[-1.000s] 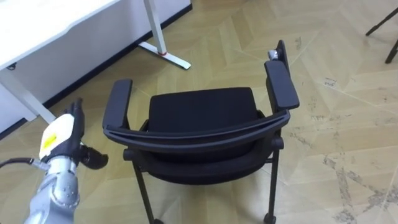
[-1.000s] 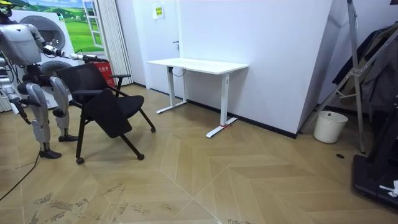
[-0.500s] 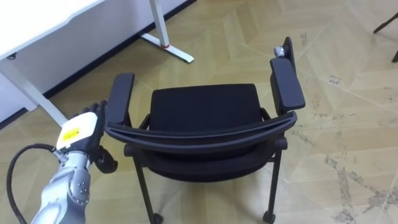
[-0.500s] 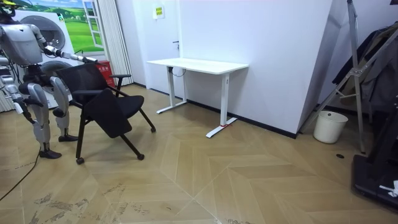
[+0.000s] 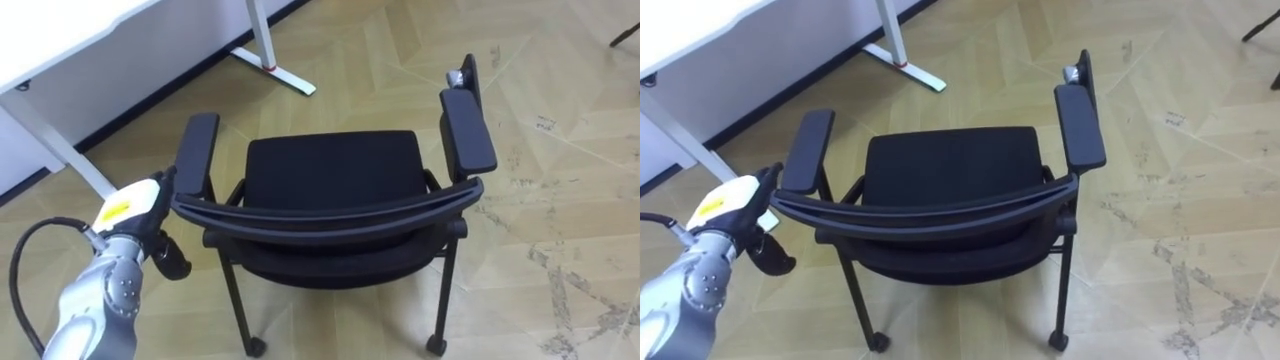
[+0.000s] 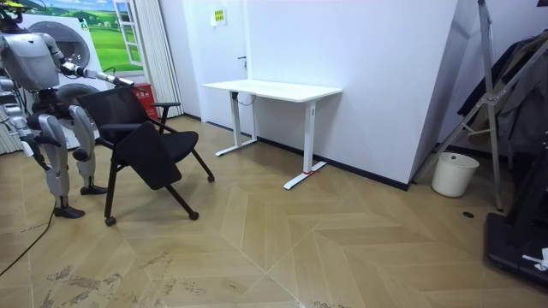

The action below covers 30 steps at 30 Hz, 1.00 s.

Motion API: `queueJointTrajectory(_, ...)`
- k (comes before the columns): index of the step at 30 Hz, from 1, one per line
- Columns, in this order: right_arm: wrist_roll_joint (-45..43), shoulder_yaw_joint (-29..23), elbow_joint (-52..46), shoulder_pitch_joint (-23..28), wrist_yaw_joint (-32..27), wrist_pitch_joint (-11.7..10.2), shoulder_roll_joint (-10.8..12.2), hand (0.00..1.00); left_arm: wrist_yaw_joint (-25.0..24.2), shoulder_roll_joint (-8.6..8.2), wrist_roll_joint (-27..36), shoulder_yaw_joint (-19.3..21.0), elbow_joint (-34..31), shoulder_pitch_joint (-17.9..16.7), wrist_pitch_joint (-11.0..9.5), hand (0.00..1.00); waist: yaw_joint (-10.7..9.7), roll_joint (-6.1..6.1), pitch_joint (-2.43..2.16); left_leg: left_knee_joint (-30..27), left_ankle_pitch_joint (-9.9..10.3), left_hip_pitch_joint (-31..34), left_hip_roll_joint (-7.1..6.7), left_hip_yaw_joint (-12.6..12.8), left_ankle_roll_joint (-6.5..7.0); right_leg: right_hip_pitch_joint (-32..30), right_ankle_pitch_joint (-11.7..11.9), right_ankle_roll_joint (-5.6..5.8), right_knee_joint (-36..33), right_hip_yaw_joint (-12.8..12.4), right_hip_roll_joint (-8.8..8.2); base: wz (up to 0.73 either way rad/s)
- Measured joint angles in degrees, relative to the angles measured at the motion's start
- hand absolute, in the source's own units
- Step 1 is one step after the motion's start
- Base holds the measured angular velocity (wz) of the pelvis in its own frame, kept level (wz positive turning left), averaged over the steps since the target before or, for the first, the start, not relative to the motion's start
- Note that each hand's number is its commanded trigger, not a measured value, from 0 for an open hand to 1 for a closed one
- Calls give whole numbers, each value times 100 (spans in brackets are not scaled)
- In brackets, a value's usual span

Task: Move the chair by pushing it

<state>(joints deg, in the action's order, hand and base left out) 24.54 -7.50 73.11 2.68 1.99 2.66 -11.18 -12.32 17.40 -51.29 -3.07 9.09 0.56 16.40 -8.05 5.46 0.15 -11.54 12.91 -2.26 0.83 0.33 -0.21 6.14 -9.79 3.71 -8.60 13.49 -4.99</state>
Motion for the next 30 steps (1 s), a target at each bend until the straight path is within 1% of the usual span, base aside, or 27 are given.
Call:
queueJointTrajectory(2,-1,0,43,-54,1,-4,-2,0,-166,29,-235,-13,-105,-11,23,0,-26,7,9,-6,0,21,-6,-31,0,1,0,0,1,21,-3,8)
queueJointTrajectory(4,17,0,98,-112,6,-10,-4,0,-411,143,-402,-61,-284,-12,60,0,-40,24,22,-20,0,43,-6,-47,1,-10,0,0,6,54,-4,7)
queueJointTrajectory(5,18,1,113,-127,8,-9,-9,0,-486,166,-464,-77,-346,-12,84,0,-41,32,27,-26,0,49,-6,-51,0,-11,0,0,7,62,-5,4)
queueJointTrajectory(6,28,1,129,-136,8,-9,-19,0,-626,201,-537,-102,-491,-13,115,0,-39,46,42,-26,0,51,-9,-61,1,-14,0,0,7,66,-8,5)
queueJointTrajectory(8,29,2,230,-174,18,-13,-26,0,-768,277,-594,-147,-669,-13,124,0,-23,56,48,-27,0,48,-9,-73,1,-15,0,0,7,72,-9,6)
queueJointTrajectory(10,22,2,304,-206,18,-14,-26,0,-890,312,-666,-169,-901,-13,122,0,-22,64,61,-27,-1,53,-14,-104,1,-14,0,0,8,77,-8,7)
queueJointTrajectory(12,18,0,445,-287,31,-20,-28,0,-993,341,-694,-268,-1319,-12,66,0,-24,64,71,-27,-1,55,-19,-118,1,-14,0,0,7,65,-8,2)
queueJointTrajectory(15,-122,0,469,-347,67,-20,-27,0,-1148,346,-728,-402,-1770,-11,14,0,-87,71,78,-21,-1,60,-18,-114,1,-17,0,0,10,54,-8,0)
queueJointTrajectory(18,-206,-6,456,-378,68,-21,-29,0,-1334,346,-733,-421,-2107,-11,-19,0,-124,71,79,-22,-1,72,-14,-86,1,-52,0,1,10,0,-8,-6)
queueJointTrajectory(21,-237,-5,458,-371,67,-20,-29,0,-1406,346,-809,-425,-2215,-11,-19,0,-130,70,79,-22,-1,85,-13,-65,1,-61,-1,1,10,-58,-6,-7)
queueJointTrajectory(30,-228,-8,476,-370,68,-24,-29,0,-1556,353,-922,-425,-2261,-12,-16,0,-124,64,79,-92,-1,114,-15,-66,1,-72,-1,1,8,-91,-5,0)
